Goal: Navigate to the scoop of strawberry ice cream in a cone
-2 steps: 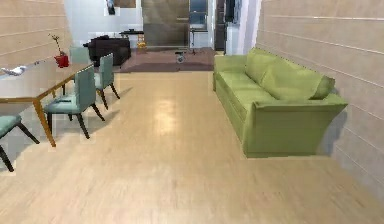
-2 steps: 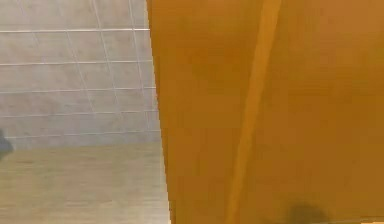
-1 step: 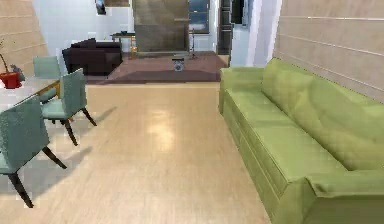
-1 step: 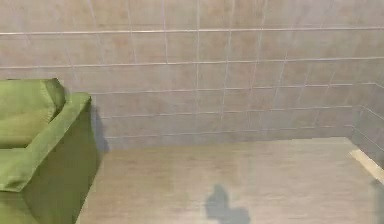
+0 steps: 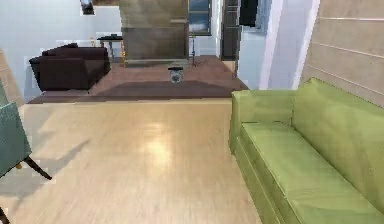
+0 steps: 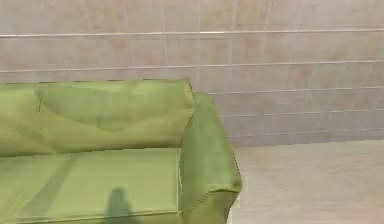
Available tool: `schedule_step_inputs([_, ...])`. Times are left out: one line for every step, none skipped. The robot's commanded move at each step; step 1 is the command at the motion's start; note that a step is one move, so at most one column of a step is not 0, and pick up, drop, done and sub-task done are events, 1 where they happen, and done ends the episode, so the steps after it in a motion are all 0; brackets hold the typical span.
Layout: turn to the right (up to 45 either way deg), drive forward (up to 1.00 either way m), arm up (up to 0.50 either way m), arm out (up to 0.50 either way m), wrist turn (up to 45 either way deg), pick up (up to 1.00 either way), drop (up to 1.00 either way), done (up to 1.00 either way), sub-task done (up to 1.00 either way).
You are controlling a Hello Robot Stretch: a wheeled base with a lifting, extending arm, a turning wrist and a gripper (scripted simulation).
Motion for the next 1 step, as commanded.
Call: schedule_step_inputs([0.0,1.00,0.00,0.00,0.0,0.00,0.00,0.00,0.00])
